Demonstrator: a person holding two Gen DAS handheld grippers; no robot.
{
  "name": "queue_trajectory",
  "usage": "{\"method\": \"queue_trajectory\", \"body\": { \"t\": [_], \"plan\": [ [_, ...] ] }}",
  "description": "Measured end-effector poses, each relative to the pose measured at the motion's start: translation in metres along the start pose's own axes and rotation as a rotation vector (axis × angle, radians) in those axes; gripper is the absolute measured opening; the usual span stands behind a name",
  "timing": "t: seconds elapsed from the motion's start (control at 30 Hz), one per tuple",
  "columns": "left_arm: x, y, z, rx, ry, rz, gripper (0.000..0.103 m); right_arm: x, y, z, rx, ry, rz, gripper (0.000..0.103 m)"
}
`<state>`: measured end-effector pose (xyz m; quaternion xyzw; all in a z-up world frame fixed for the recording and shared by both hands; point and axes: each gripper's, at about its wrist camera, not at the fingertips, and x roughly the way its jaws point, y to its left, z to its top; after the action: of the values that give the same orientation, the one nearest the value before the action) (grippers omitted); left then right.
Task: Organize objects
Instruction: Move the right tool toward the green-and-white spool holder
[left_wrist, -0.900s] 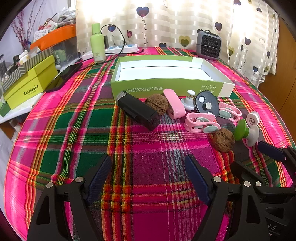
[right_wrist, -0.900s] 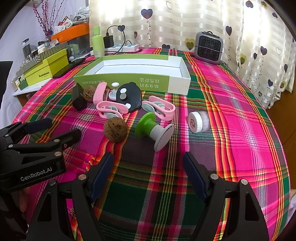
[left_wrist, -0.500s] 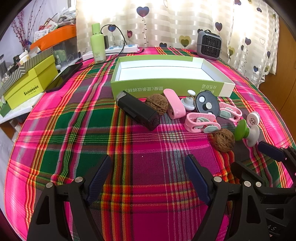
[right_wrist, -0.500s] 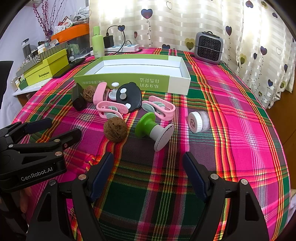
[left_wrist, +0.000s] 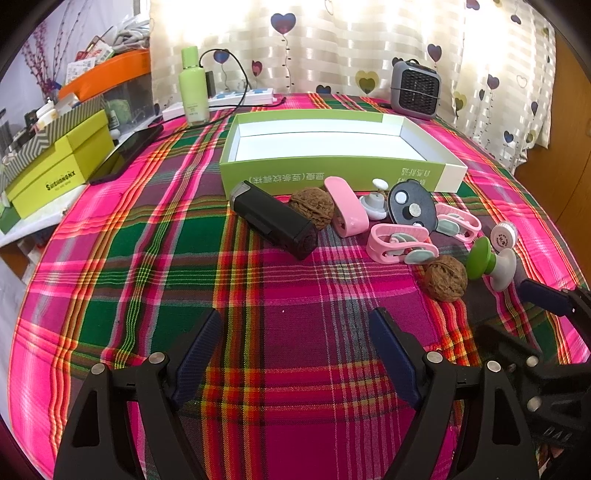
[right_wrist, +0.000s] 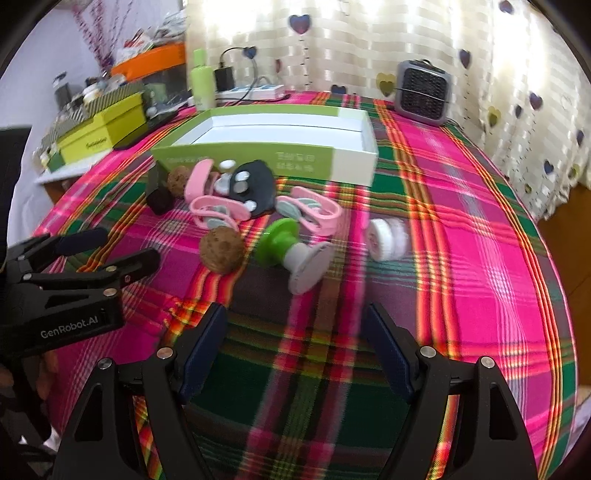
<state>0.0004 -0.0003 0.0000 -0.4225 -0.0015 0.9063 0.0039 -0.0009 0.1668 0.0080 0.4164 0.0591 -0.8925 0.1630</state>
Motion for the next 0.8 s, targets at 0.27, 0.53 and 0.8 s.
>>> {"method": "queue_trajectory", "body": {
  "t": [0.27,0.53,0.8],
  "plan": [
    [-0.002,0.0,-0.002,-0.002,-0.006,-0.025,0.082,-0.007,-0.017,0.009,0.03,-0.051,0.048,0.073],
    [-0.005,-0.009,-0.001,0.009,-0.013,-0.08,0.082,0.006,-0.018,0.019,-0.027,-0.016,0.136,0.069],
    [-0.004,-0.011,0.0,0.014,-0.012,-0.079,0.082,0.011,-0.012,0.027,-0.07,-0.004,0.122,0.053]
  ]
}}
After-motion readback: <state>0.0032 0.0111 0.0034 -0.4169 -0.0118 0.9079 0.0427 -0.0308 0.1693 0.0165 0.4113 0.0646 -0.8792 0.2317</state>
